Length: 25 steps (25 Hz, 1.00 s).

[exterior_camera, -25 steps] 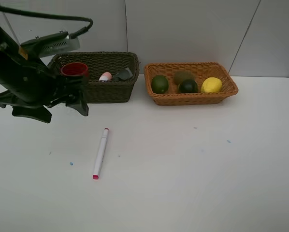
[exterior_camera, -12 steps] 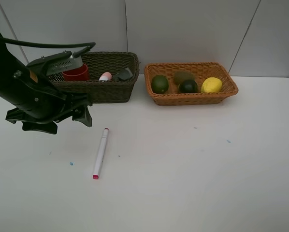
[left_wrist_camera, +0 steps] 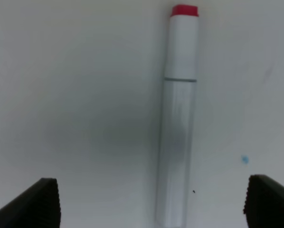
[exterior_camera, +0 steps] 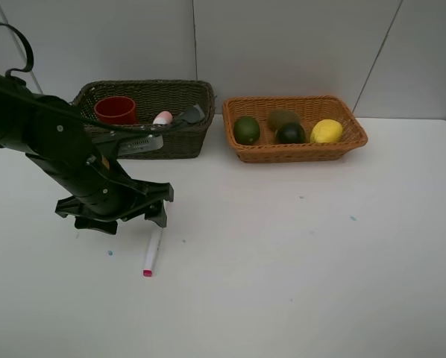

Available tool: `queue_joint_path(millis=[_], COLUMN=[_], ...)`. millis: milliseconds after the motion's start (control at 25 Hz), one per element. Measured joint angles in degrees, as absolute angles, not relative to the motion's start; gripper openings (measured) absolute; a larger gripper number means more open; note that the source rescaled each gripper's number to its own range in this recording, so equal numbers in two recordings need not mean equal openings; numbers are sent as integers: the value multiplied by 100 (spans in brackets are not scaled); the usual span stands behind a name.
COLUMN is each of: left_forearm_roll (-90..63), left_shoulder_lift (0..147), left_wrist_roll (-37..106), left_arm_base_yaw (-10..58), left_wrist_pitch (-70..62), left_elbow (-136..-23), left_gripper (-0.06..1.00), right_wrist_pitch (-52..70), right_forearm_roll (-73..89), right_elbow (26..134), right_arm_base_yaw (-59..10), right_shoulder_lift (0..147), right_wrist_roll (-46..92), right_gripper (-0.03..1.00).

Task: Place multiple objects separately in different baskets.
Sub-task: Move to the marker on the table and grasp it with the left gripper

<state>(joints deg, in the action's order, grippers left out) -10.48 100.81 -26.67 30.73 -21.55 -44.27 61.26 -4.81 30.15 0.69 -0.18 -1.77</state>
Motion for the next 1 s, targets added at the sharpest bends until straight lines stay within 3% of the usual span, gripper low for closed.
queue_joint_path(millis=[280, 1000], left_forearm_roll=[-1071, -861], left_shoulder_lift=[10319, 11066], left_wrist_roll=[-2493, -2429], left_arm_base_yaw=[3073, 3073], left_wrist_pitch=[-2182, -4087], left_elbow=[-4706, -6304], left_gripper=[100, 100], right_wrist_pitch=[6126, 6126], right_forearm_roll=[-481, -481], right_elbow=[3015, 3015], right_arm_base_yaw=[69, 69], right_shoulder_lift=[-18, -18], right_wrist_roll=[-177, -177], right_gripper=[99, 99])
